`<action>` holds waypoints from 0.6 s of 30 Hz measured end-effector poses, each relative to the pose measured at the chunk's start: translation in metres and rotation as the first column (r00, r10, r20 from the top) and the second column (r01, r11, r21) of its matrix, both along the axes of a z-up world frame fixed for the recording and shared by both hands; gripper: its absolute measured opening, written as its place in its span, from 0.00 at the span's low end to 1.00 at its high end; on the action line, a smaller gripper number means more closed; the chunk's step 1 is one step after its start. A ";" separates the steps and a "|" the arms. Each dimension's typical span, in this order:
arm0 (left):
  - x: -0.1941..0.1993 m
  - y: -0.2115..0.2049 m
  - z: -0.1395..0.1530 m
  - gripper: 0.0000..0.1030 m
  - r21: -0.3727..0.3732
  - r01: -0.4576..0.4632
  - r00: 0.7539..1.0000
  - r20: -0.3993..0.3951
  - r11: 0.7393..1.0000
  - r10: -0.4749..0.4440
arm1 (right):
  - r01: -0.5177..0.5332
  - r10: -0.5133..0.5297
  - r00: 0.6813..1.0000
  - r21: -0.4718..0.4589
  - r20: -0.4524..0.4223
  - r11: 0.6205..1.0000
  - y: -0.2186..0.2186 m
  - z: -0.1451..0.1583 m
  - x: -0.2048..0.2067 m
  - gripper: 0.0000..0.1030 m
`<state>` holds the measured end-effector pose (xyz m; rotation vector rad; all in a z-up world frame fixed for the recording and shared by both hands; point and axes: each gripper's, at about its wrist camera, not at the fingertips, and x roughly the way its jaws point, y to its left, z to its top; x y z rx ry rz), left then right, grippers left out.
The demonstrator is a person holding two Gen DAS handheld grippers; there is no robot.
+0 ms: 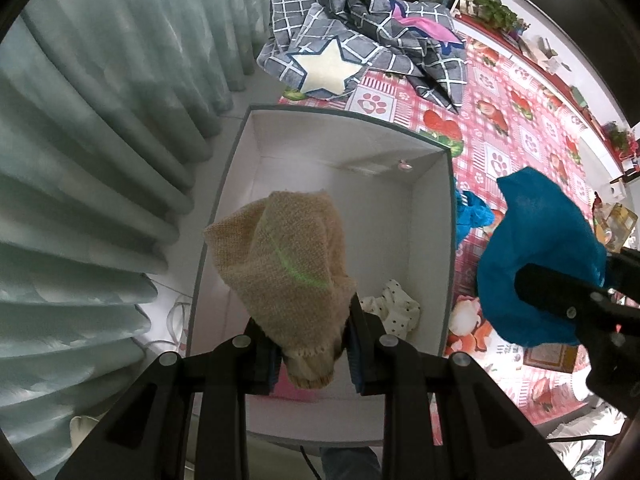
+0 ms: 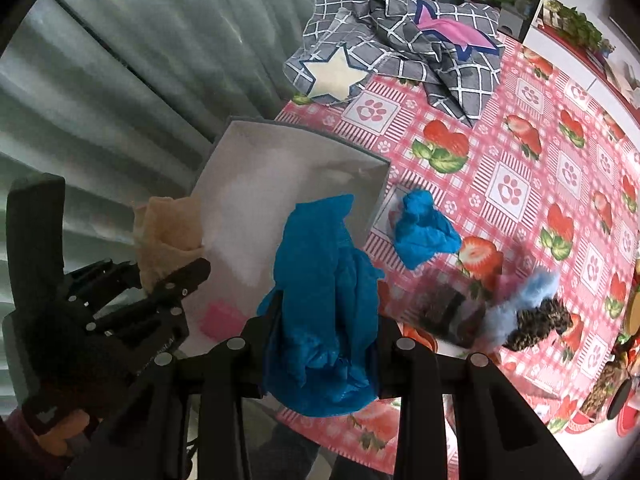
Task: Organize soft objects
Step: 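Carry the sock and blue cloth in both tools over the white box, then open both tools to drop the sock and blue cloth into the box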
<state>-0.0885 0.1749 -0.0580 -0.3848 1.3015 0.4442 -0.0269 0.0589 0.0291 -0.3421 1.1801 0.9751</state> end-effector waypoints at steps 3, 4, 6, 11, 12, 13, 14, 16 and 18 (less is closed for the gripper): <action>0.004 0.005 -0.004 0.28 0.003 -0.005 1.000 -0.012 1.000 0.005 | 0.006 -0.006 1.000 0.001 -0.007 1.000 0.008 -0.001 0.007 0.34; 0.005 0.006 -0.006 0.28 0.003 -0.006 1.000 -0.017 1.000 0.006 | 0.007 -0.007 1.000 0.001 -0.009 1.000 0.009 -0.002 0.009 0.34; 0.007 0.008 -0.008 0.28 0.003 -0.008 1.000 -0.023 1.000 0.008 | 0.006 -0.006 1.000 -0.003 -0.010 1.000 0.014 -0.004 0.012 0.34; 0.010 0.008 -0.015 0.28 0.001 -0.004 0.999 -0.040 1.000 0.004 | -0.007 0.006 1.000 -0.010 -0.020 1.000 0.023 -0.009 0.012 0.34; 0.010 0.008 -0.016 0.28 -0.001 -0.005 0.999 -0.043 1.000 0.005 | -0.012 0.011 1.000 -0.009 -0.023 1.000 0.025 -0.010 0.012 0.34; 0.010 0.008 -0.018 0.28 -0.003 -0.007 0.999 -0.047 1.000 0.007 | -0.016 0.016 1.000 -0.008 -0.025 1.000 0.026 -0.010 0.011 0.34; 0.010 0.008 -0.018 0.28 -0.006 -0.007 0.999 -0.048 1.000 0.007 | -0.020 0.020 1.000 -0.006 -0.024 1.000 0.027 -0.010 0.011 0.34; 0.009 0.007 -0.020 0.28 -0.008 -0.010 0.999 -0.052 1.000 0.010 | -0.032 0.032 0.999 0.000 -0.029 0.999 0.031 -0.010 0.010 0.34; 0.008 0.007 -0.020 0.28 -0.009 -0.011 0.999 -0.053 1.000 0.010 | -0.041 0.041 0.999 0.003 -0.030 0.999 0.034 -0.010 0.010 0.34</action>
